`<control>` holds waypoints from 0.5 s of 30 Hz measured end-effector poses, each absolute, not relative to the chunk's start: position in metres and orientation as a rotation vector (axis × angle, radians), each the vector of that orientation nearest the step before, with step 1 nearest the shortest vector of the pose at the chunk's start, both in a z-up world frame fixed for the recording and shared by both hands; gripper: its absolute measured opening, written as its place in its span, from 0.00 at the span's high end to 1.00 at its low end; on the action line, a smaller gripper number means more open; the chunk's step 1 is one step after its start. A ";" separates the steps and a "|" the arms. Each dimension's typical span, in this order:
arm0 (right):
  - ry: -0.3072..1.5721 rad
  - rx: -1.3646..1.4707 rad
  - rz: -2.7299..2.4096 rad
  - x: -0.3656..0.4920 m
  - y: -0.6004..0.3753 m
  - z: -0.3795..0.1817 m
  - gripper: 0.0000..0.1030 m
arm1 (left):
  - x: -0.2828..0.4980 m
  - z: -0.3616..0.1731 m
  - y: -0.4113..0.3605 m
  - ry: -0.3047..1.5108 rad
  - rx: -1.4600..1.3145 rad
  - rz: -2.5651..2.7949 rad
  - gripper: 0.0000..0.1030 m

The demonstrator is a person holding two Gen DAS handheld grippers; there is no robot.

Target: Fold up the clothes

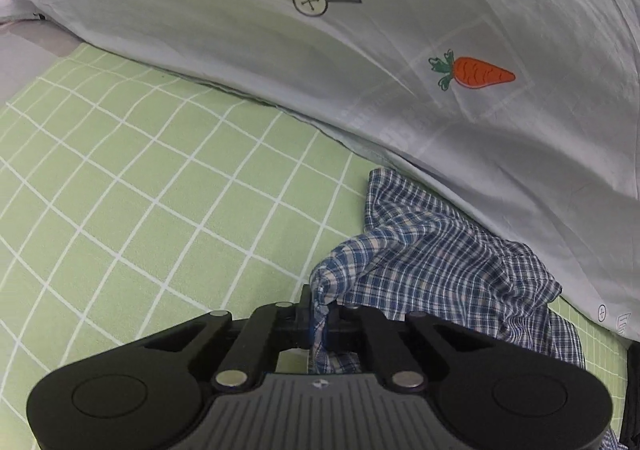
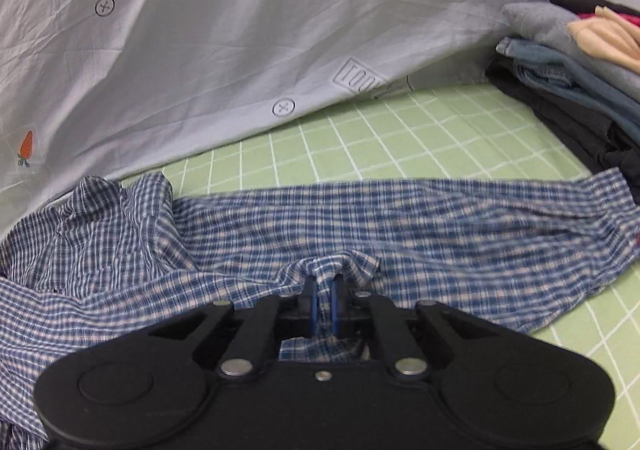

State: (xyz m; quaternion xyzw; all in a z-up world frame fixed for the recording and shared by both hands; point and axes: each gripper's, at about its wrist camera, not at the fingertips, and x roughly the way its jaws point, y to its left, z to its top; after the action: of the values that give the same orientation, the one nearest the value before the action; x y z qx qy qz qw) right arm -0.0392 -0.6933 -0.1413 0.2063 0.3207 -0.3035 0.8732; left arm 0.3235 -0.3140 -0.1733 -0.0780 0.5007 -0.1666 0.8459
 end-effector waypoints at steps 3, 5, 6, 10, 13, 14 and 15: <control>0.527 0.348 -0.665 -0.044 -0.694 -0.095 0.94 | 0.318 -0.132 -0.321 0.934 -0.137 -0.355 0.97; 0.443 0.300 -0.675 -0.047 -0.696 -0.067 0.94 | 0.316 -0.107 -0.334 0.865 -0.079 -0.374 0.97; 0.421 0.274 -0.683 -0.046 -0.697 -0.057 0.94 | 0.317 -0.102 -0.342 0.846 -0.041 -0.379 0.97; 0.433 0.215 -0.700 -0.034 -0.707 -0.053 0.94 | 0.325 -0.115 -0.371 0.823 0.112 -0.363 0.96; 0.511 0.233 -0.704 -0.022 -0.717 -0.078 0.94 | 0.334 -0.141 -0.384 0.854 0.182 -0.346 0.96; 0.541 0.234 -0.707 -0.018 -0.720 -0.087 0.94 | 0.337 -0.150 -0.387 0.869 0.197 -0.344 0.96; 0.573 0.224 -0.712 -0.014 -0.721 -0.098 0.94 | 0.340 -0.159 -0.390 0.884 0.209 -0.343 0.96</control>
State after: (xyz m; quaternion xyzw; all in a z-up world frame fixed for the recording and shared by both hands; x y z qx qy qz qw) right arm -0.0143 -0.7211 -0.0975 0.1081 0.2758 -0.3430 0.8914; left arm 0.3398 -0.3899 -0.1589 0.1005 0.4249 -0.1647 0.8844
